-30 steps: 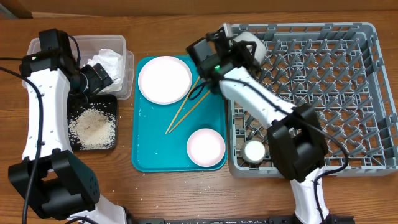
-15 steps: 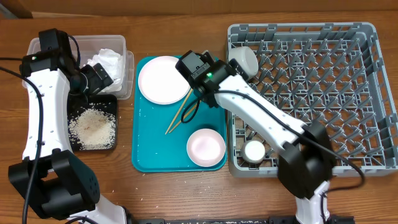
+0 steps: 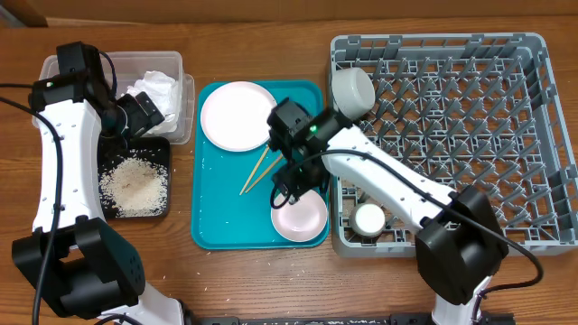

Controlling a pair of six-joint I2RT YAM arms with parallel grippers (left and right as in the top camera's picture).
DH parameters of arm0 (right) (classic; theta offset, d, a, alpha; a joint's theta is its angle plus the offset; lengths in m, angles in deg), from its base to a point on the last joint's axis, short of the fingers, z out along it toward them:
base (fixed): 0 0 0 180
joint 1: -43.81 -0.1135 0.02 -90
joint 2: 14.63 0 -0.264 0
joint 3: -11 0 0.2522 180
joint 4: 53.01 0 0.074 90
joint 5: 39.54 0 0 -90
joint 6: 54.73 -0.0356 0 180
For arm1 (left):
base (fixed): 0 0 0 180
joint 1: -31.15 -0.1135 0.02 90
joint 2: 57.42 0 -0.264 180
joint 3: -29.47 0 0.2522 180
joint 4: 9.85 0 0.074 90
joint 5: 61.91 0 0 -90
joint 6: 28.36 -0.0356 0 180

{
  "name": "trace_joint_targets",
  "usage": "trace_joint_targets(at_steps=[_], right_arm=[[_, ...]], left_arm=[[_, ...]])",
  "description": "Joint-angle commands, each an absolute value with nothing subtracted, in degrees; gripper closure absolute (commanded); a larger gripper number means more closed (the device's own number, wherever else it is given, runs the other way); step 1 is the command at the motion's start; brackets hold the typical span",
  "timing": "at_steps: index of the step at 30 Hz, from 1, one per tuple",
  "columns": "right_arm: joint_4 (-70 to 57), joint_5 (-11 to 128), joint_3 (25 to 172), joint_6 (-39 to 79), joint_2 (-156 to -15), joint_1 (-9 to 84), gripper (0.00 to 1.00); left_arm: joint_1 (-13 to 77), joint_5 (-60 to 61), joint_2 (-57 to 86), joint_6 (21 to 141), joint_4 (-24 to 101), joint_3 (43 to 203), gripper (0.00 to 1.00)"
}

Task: Sort waste into correct bins and load items into the dishwasher
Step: 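Reach the right gripper to the pink bowl and grasp its rim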

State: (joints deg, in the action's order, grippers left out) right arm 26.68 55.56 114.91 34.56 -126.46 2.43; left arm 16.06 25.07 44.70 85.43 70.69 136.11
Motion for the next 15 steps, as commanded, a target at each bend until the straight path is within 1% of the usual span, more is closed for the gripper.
trace_joint_targets(at_steps=[1, 5, 8, 10, 11, 12, 15], right_arm=[[22.7, 56.76, 109.16, 35.91, -126.09, 2.23, 0.24], [19.16, 56.76, 105.05, 37.05, -126.09, 2.23, 0.31], [17.66, 56.76, 104.05, 37.2, -126.09, 2.23, 0.39], [16.58, 56.76, 103.83, 37.18, -126.09, 2.23, 0.5], [16.1, 56.76, 103.83, 37.11, -126.09, 2.23, 0.59], [15.78, 56.76, 103.83, 36.92, -126.09, 2.23, 0.65], [14.29, 56.57, 103.85, 33.2, -126.09, 2.25, 0.73]], left_arm=[[16.21, 24.67, 43.65, 84.54, 70.69, 135.95, 0.0], [16.21, 24.65, 43.65, 84.54, 70.69, 135.95, 0.0], [16.21, 24.65, 43.65, 84.54, 70.69, 135.95, 0.0], [16.21, 24.65, 43.65, 84.54, 70.69, 135.95, 0.0], [16.21, 24.65, 43.65, 84.54, 70.69, 135.95, 0.0], [16.21, 24.67, 43.65, 84.56, 70.69, 135.95, 0.0], [16.21, 24.65, 43.65, 84.54, 70.69, 135.95, 0.0]])
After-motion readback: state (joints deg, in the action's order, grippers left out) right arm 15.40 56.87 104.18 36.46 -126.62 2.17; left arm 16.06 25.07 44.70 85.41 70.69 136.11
